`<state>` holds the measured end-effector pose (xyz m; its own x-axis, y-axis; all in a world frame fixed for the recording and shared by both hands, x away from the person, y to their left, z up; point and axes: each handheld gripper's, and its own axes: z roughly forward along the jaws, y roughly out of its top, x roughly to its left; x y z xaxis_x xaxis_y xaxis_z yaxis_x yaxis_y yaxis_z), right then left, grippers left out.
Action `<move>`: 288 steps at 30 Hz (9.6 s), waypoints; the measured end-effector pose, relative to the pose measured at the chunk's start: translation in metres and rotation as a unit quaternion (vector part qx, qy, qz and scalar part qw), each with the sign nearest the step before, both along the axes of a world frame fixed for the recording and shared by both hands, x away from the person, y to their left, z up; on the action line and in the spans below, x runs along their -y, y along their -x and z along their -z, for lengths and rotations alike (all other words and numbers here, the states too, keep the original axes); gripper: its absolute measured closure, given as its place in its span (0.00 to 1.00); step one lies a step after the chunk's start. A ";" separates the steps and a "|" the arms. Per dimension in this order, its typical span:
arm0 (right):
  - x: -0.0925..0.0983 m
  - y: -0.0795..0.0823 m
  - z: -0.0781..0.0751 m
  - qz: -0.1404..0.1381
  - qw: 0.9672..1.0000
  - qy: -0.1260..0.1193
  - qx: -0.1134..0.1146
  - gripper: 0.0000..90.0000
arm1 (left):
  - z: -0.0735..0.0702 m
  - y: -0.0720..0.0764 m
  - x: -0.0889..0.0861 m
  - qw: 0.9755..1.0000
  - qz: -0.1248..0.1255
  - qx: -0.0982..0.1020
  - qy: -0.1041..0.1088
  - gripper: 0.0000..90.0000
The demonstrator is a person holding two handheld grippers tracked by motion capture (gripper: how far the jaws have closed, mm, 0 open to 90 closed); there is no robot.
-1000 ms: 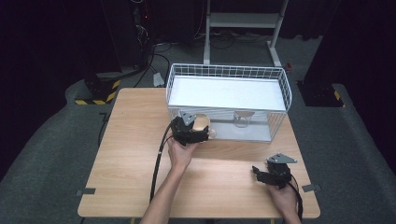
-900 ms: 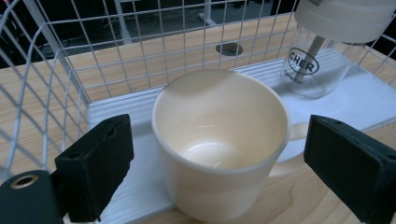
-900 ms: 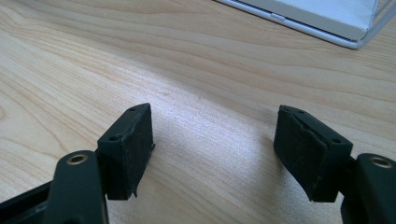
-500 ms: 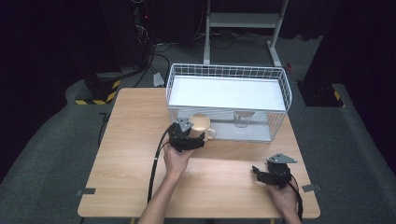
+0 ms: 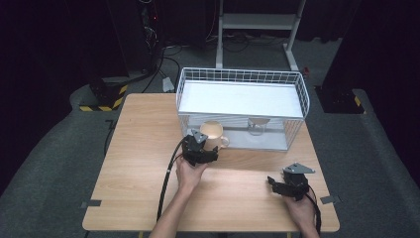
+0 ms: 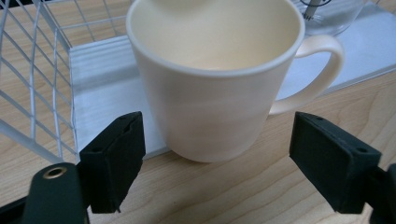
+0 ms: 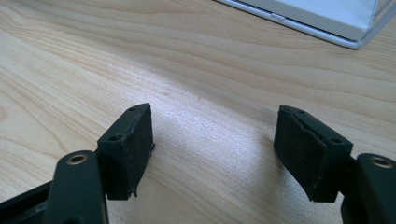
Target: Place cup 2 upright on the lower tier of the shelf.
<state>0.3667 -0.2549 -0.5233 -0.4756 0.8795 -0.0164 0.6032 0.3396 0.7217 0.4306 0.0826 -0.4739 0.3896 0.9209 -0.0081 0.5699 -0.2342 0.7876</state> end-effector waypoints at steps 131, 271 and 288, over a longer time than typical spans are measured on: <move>0.000 0.001 0.000 0.002 1.000 -0.001 0.001 0.32 | 0.008 -0.054 0.018 1.000 -0.019 -0.021 0.005 0.38; 0.000 0.001 0.000 0.002 1.000 -0.001 0.000 0.32 | -0.011 0.061 -0.057 0.996 0.032 0.015 0.085 0.21; 0.000 0.001 0.000 0.002 1.000 -0.001 0.000 0.32 | 0.004 0.070 -0.067 0.996 0.038 0.000 0.086 0.21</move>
<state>0.3656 -0.2549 -0.5233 -0.4715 0.8817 -0.0155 0.6041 0.3358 0.7228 0.3608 0.1495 -0.4780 0.4582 0.8736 -0.1640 0.5564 -0.1380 0.8194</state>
